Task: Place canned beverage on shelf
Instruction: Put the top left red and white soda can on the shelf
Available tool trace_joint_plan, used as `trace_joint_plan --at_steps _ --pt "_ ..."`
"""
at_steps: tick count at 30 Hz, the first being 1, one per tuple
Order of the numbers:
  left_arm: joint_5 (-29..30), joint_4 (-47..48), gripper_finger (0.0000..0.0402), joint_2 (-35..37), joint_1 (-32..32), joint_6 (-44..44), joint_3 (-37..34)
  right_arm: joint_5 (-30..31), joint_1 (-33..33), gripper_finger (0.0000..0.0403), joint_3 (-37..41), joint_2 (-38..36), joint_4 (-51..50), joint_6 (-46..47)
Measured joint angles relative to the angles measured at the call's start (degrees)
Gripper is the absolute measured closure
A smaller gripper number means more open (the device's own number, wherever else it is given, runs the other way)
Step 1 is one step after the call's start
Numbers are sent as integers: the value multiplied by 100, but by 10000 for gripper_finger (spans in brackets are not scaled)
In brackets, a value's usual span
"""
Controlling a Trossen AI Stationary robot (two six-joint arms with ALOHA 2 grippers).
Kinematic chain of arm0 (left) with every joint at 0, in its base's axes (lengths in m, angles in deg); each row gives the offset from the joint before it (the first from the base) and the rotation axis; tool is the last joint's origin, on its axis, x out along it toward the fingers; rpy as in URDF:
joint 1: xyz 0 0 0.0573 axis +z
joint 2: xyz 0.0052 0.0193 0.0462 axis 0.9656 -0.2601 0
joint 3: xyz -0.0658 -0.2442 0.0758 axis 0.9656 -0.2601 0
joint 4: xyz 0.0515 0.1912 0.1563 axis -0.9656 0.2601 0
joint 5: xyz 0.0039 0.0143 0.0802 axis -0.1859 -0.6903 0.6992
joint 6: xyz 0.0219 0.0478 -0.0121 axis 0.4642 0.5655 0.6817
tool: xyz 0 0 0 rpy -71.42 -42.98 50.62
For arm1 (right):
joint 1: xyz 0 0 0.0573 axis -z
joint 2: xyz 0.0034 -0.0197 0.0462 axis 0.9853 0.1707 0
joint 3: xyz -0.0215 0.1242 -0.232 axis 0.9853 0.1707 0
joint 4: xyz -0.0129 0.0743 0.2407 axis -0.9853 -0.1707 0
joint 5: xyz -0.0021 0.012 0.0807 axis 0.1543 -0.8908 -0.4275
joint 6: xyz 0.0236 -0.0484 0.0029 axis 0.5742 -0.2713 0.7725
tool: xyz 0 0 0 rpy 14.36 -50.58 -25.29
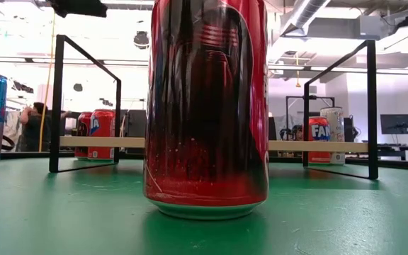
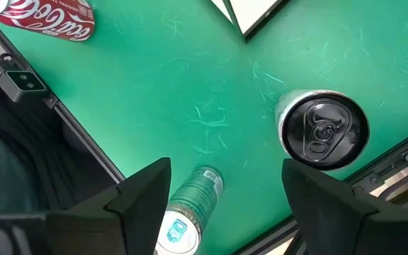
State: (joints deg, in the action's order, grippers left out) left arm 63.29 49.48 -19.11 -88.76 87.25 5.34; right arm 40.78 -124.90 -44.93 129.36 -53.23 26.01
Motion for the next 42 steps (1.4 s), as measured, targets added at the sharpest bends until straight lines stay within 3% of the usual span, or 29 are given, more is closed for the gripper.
trace_joint_plan --at_steps 6,13,20,29,42 --pt "-1146 1580 189 -396 1878 -569 1014 8 22 106 0 0 2 0" --pt "-1848 2213 158 -1314 4239 -1032 1623 134 20 106 0 0 95 0" --pt "-3239 2733 157 -2711 5915 -571 1967 180 17 106 0 0 188 0" --pt "-3747 2818 157 -3873 6847 3 2226 291 11 106 0 2 170 -155" --pt "-3782 2813 157 -4561 7146 331 2230 416 11 106 0 4 166 -153"
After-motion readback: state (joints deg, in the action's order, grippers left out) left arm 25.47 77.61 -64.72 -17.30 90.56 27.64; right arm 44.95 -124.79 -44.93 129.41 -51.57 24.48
